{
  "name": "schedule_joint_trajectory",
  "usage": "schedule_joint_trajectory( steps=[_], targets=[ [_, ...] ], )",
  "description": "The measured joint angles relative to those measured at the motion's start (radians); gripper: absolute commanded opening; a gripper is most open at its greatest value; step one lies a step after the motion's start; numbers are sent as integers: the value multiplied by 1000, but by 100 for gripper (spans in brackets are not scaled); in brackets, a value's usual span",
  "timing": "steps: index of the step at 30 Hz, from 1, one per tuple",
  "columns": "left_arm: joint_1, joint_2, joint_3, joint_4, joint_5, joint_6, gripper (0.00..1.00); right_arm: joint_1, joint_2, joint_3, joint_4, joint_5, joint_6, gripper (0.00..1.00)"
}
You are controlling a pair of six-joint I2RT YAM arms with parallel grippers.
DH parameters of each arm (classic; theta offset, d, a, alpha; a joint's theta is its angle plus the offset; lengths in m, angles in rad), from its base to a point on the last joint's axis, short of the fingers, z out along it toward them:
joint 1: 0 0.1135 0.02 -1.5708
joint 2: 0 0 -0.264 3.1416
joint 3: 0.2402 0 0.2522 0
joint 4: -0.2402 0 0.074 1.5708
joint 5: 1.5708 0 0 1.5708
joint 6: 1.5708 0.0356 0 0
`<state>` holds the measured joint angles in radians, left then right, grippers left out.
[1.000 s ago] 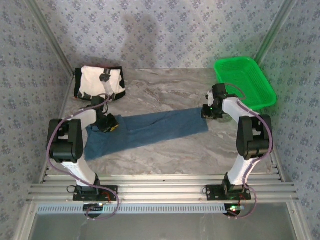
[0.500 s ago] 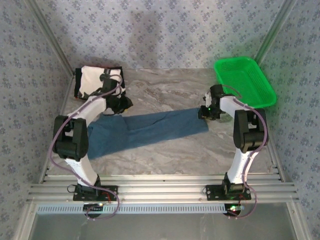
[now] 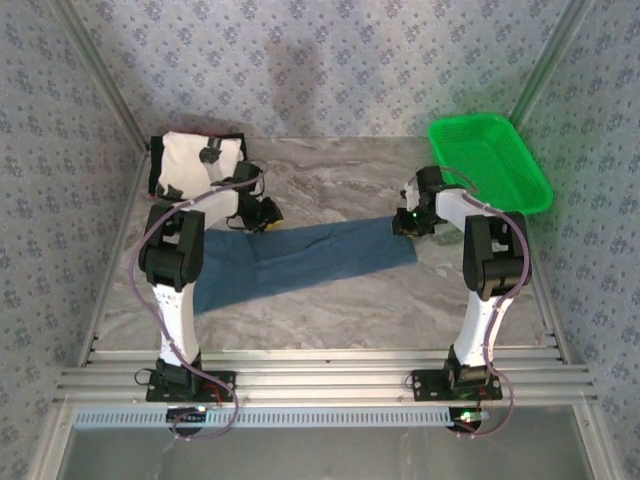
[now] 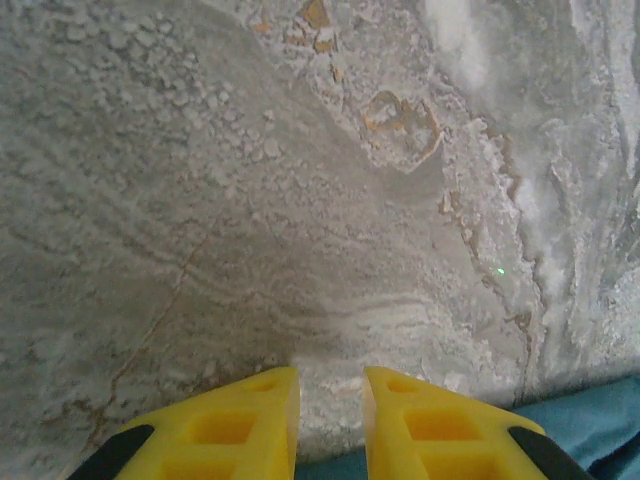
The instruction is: Fold and stack the t-shirts
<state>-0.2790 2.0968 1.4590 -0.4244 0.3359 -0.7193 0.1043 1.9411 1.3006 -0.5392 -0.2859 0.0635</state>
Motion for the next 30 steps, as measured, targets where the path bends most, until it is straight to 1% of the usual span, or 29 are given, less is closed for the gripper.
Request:
schedule_joint_trajectory(
  steps=[4, 8, 15, 22, 30],
  targets=[
    [-4, 6, 16, -6, -7, 0, 22, 0, 0, 0, 0, -2, -6, 8],
    [-4, 8, 20, -8, -15, -3, 22, 0, 0, 0, -3, -3, -10, 1],
    [-4, 15, 20, -11, -24, -7, 21, -7, -64, -45, -6, -3, -9, 0],
    [-4, 15, 20, -14, -33, -8, 20, -42, -153, -124, -3, -19, -8, 0],
    [-4, 15, 19, -14, -37, -7, 20, -69, -182, -201, -3, -27, -1, 0]
  ],
)
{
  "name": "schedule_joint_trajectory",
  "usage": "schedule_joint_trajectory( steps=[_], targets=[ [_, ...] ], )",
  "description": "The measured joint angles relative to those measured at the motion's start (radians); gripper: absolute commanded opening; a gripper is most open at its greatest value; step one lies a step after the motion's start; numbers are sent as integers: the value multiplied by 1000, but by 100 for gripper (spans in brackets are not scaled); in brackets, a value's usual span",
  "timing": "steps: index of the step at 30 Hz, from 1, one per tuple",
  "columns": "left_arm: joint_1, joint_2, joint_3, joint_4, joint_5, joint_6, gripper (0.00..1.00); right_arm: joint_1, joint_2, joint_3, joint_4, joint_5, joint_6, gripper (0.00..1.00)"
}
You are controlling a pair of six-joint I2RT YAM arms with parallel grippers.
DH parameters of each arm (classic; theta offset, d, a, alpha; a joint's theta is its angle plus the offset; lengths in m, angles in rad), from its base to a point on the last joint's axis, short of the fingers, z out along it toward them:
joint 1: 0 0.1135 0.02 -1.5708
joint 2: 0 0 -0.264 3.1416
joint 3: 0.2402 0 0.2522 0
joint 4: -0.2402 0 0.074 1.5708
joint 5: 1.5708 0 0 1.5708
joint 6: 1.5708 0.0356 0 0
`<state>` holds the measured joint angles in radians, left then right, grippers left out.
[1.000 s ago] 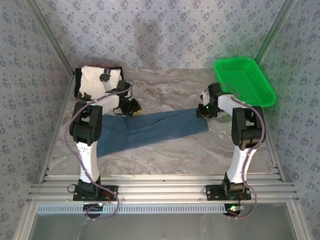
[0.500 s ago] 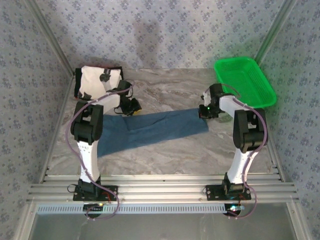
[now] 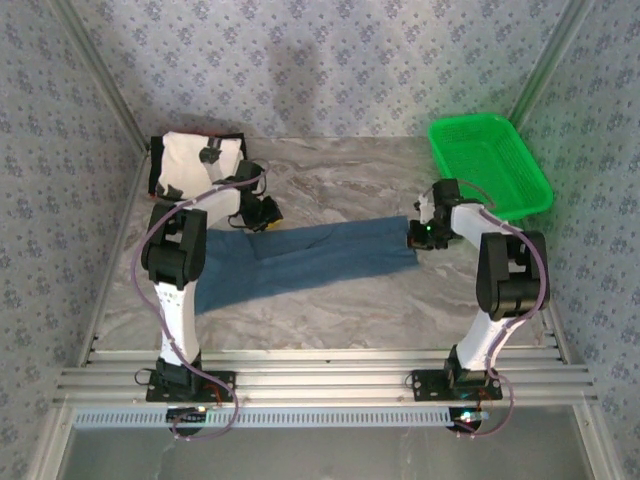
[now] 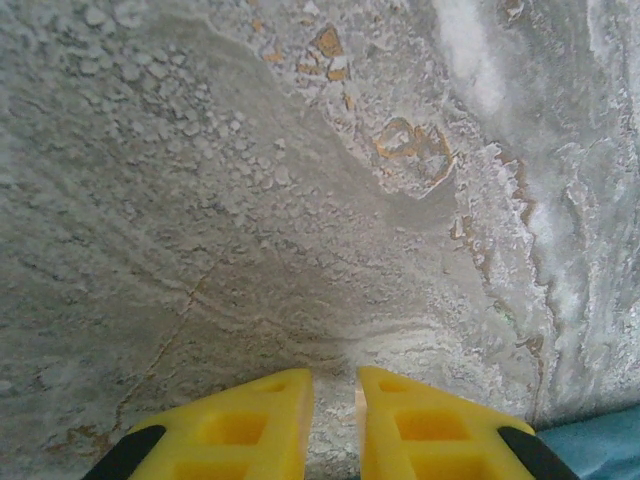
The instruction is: Fold and stack the t-shirts
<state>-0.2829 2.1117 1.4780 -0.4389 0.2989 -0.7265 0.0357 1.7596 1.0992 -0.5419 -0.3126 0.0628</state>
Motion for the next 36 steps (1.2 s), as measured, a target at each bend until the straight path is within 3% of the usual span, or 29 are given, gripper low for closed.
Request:
schedule_joint_trajectory(
  steps=[9, 10, 11, 15, 18, 23, 27, 31, 36],
  targets=[
    [0, 0, -5, 5, 1, 1, 21, -26, 16, -13, 7, -2, 0, 0],
    [-1, 0, -6, 7, 2, 1, 21, -27, 28, -7, 8, -2, 1, 4],
    [-1, 0, -7, 9, 4, 2, 21, -27, 42, 2, 8, -2, 2, 15],
    [-3, -11, -17, 22, 10, 3, 26, -27, 63, 26, 8, 6, 29, 33],
    [-8, -50, -50, 28, 6, 2, 35, -27, 51, 29, 11, 14, 47, 39],
    [-19, -259, -114, -10, -7, -25, 47, -21, -104, -26, 16, 25, 103, 54],
    [-35, -528, -196, -21, -46, -50, 49, 26, -212, -50, 18, -8, 133, 56],
    [-34, -749, -354, -77, -122, -80, 43, 76, -138, -27, 35, -81, 166, 53],
    [7, -742, -522, -161, -211, -110, 39, 83, 45, 35, 56, -112, 205, 54]
  ],
)
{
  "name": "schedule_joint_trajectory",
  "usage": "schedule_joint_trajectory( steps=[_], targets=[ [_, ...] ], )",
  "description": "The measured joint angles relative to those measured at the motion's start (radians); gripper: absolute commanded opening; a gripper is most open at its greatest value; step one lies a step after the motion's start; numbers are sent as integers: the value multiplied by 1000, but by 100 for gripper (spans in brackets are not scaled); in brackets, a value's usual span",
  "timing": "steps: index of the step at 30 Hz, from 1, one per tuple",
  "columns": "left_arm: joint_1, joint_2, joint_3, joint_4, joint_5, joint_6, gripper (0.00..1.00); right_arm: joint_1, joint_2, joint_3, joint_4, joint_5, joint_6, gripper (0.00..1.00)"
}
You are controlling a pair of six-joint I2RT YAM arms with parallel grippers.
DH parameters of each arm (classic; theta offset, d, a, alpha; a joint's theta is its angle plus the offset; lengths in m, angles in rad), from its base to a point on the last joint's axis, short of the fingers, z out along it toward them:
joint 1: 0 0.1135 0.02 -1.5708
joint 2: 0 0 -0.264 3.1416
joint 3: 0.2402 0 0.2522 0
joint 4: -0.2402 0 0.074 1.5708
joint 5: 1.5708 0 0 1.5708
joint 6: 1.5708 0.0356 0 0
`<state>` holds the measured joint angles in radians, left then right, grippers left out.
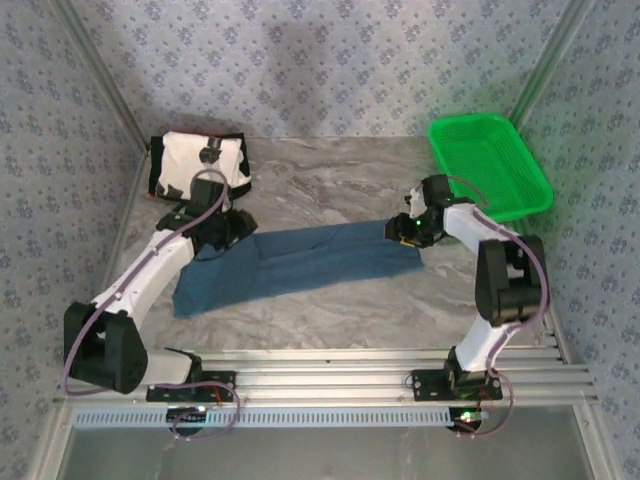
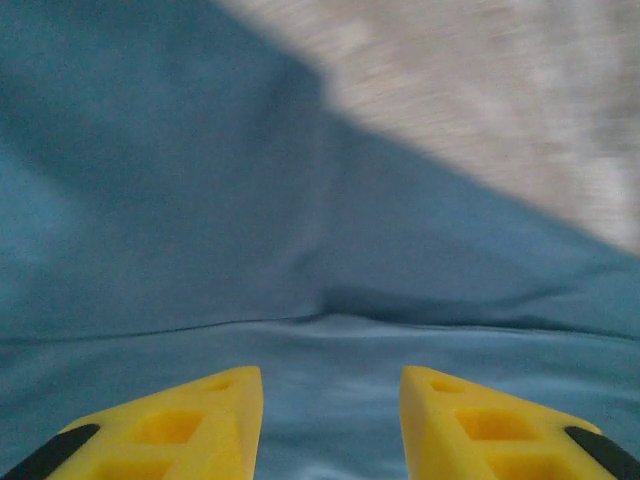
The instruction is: Fold and stack the t-shirts
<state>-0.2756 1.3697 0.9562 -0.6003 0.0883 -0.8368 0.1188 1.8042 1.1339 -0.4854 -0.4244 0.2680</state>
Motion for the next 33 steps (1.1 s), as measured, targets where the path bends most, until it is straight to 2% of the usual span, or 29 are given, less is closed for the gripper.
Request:
schedule_joint_trajectory(
  steps=[5, 9, 13, 18, 21, 27, 33],
  targets=[
    [38, 19, -81, -32, -58, -23, 34, 0, 69, 56, -14, 2, 7, 55],
    [66, 46, -101, -26, -86, -29, 34, -7, 79, 59, 1, 5, 16, 61],
    [85, 46, -113, -20, -98, -29, 34, -17, 71, 39, 14, 5, 25, 62],
    [173, 55, -178, 21, -97, -21, 34, -65, 58, 8, 38, -6, 40, 62],
    [198, 124, -179, 29, -98, -4, 33, -82, 50, -5, 44, -7, 48, 61],
    [178, 291, -10, 28, -108, 27, 33, -82, -33, -103, 56, 21, 68, 60],
    [56, 562, 335, 18, -122, 71, 33, -72, -246, -323, 10, 66, 111, 60]
  ],
)
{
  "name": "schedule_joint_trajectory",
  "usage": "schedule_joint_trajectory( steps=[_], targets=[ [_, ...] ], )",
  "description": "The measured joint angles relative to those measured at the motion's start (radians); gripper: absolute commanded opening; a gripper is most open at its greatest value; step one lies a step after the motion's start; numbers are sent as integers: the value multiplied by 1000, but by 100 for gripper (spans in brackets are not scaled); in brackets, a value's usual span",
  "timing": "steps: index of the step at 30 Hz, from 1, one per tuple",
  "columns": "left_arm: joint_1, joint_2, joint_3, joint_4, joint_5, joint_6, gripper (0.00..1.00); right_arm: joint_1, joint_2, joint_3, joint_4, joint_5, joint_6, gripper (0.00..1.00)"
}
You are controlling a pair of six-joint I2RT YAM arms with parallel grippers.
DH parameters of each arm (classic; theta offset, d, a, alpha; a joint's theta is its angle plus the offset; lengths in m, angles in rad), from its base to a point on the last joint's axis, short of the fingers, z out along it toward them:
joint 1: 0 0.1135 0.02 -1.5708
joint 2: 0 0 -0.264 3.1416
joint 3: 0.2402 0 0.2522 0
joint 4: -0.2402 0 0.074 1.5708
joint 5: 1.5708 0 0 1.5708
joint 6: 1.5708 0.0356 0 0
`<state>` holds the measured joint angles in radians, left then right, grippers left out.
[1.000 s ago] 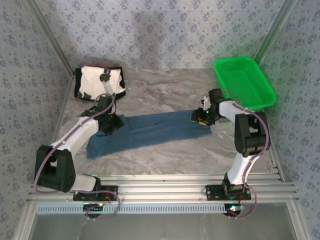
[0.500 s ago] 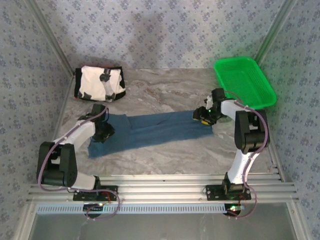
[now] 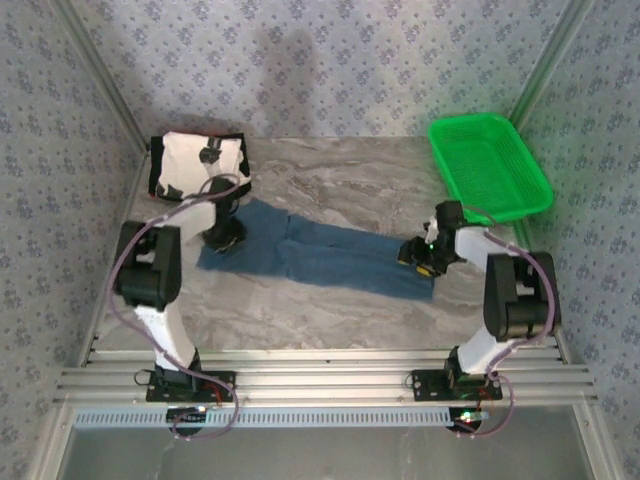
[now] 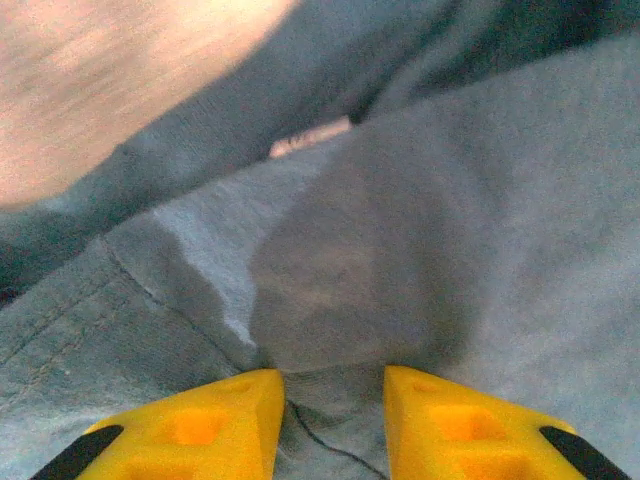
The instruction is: Fold and stack the t-shirts
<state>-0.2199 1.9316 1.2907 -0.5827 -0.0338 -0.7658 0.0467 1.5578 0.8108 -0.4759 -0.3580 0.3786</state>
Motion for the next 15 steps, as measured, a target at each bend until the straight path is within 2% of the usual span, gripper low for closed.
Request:
schedule_joint_trajectory(
  steps=[3, 6, 13, 15],
  targets=[
    [-61, 182, 266, -5, 17, 25, 34, 41, -119, -111, -26, 3, 50, 60],
    [-108, 391, 599, -36, 53, 58, 36, 125, -213, -195, -19, -4, 134, 60],
    [-161, 967, 1561, -125, 225, 49, 39, 402, -305, -277, 76, -2, 410, 62],
    [-159, 1024, 1639, -84, 280, 8, 39, 478, -296, -276, 113, 4, 485, 62]
  ],
)
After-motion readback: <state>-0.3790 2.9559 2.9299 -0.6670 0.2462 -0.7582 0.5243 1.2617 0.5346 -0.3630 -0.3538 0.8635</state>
